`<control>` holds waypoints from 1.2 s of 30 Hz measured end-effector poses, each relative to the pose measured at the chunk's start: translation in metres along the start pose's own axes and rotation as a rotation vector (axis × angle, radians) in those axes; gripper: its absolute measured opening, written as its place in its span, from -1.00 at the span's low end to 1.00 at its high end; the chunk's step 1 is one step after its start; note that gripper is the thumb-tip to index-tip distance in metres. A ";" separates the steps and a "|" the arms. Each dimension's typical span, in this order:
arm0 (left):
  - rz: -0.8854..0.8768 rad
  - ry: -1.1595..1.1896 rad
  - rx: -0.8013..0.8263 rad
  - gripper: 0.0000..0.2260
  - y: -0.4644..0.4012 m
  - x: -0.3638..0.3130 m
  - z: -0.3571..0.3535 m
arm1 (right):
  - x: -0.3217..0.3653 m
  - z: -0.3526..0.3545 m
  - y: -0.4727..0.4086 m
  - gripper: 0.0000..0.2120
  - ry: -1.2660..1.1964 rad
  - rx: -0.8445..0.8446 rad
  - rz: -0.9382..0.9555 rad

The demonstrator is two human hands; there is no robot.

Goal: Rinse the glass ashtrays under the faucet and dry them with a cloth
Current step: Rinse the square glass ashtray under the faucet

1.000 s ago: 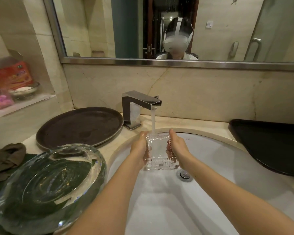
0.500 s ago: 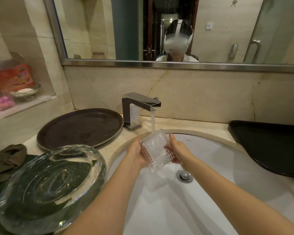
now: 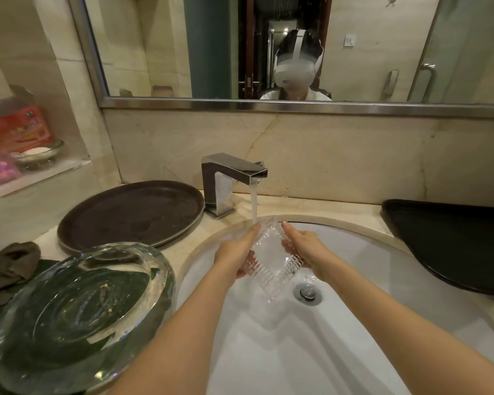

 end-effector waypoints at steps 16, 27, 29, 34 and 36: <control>0.162 0.360 0.024 -0.74 -0.002 0.003 0.005 | 0.001 -0.004 0.000 -0.56 -0.611 0.166 -0.179; 0.072 0.118 -0.064 -0.58 -0.007 0.003 0.004 | -0.005 -0.016 0.000 -0.58 -0.446 0.124 -0.176; 0.163 0.291 -0.014 -0.59 -0.012 0.004 0.005 | -0.007 -0.014 -0.002 -0.66 -0.594 0.155 -0.163; 0.304 0.383 0.042 -0.62 -0.014 0.009 0.009 | -0.003 -0.006 0.003 -0.78 -0.653 0.253 -0.118; 0.267 0.298 0.055 -0.54 -0.014 0.010 0.006 | -0.001 -0.008 0.004 -0.84 -0.662 0.256 -0.107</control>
Point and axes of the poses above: each hand's wrist, its own y-axis away from the middle knuckle, its own z-axis out of the back of the hand, x = y × z, the point moved 1 cm from there along -y, towards the middle knuckle, and after that the axes turned 7 degrees about x, right-handed, at the moved point
